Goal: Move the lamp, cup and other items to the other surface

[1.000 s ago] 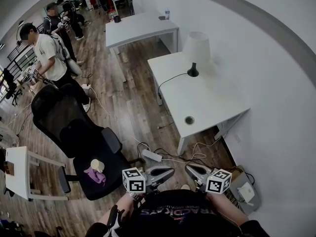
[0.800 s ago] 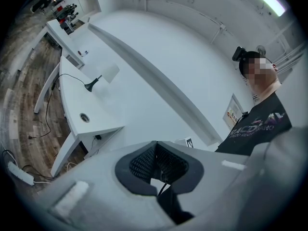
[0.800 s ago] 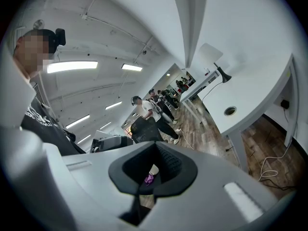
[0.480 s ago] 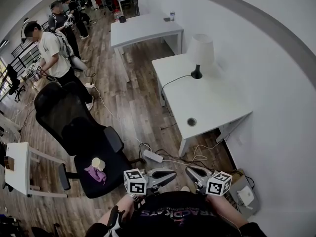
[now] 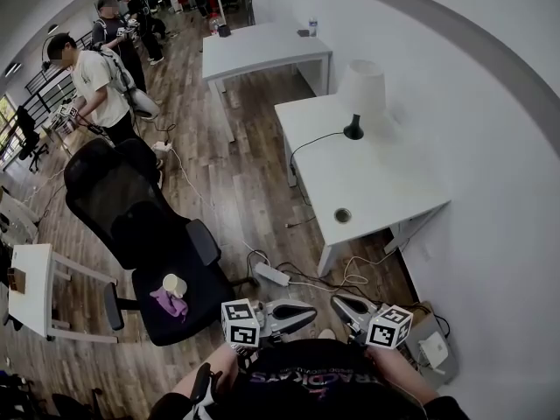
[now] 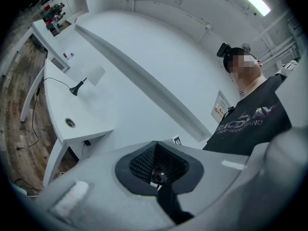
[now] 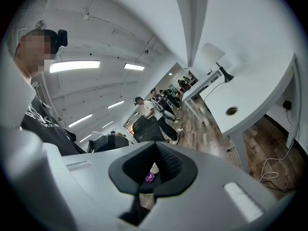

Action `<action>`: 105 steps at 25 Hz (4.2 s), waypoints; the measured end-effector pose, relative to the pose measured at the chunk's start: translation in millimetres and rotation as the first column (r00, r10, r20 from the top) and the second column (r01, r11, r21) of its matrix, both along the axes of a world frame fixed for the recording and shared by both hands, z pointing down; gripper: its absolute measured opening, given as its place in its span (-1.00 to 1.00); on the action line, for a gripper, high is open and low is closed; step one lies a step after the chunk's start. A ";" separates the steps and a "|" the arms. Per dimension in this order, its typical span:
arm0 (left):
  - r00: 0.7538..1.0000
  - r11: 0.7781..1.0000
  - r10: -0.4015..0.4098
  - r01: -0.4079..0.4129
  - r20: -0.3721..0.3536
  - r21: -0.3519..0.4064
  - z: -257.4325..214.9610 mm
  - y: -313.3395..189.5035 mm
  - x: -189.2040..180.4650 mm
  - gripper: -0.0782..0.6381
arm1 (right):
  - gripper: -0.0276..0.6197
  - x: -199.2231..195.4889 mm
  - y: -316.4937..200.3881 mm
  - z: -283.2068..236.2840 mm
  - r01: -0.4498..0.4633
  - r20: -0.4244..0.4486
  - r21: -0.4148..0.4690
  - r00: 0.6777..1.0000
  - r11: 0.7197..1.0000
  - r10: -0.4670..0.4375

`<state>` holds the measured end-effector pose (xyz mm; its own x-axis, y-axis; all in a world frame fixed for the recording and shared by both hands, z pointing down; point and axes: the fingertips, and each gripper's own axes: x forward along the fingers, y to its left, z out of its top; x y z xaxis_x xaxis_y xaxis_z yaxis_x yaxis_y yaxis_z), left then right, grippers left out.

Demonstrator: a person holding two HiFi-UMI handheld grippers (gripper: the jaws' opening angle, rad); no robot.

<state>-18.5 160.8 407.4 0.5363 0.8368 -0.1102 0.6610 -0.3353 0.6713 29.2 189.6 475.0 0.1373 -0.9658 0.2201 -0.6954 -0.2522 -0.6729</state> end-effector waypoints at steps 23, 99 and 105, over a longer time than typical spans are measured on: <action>0.952 0.983 -0.183 0.180 0.247 0.036 50.1 28.0 21.0 -0.77 | -0.91 14.9 67.3 12.0 -0.024 0.049 -0.016 0.999 1.000 0.024; 0.415 0.577 -0.772 0.775 0.481 0.258 105.1 -223.0 95.2 -0.77 | -0.22 706.5 -122.9 95.7 -0.521 -0.514 -0.435 0.813 0.734 0.273; 0.371 0.574 -0.759 0.769 0.535 0.281 115.4 -212.9 89.9 -0.77 | -0.22 732.4 -141.7 105.3 -0.536 -0.527 -0.409 0.800 0.739 0.288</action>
<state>71.4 -52.2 522.8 0.9002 0.0390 0.4337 -0.3616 -0.4879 0.7944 761.6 47.9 580.3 0.6867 -0.5399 0.4868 -0.6036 -0.7966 -0.0320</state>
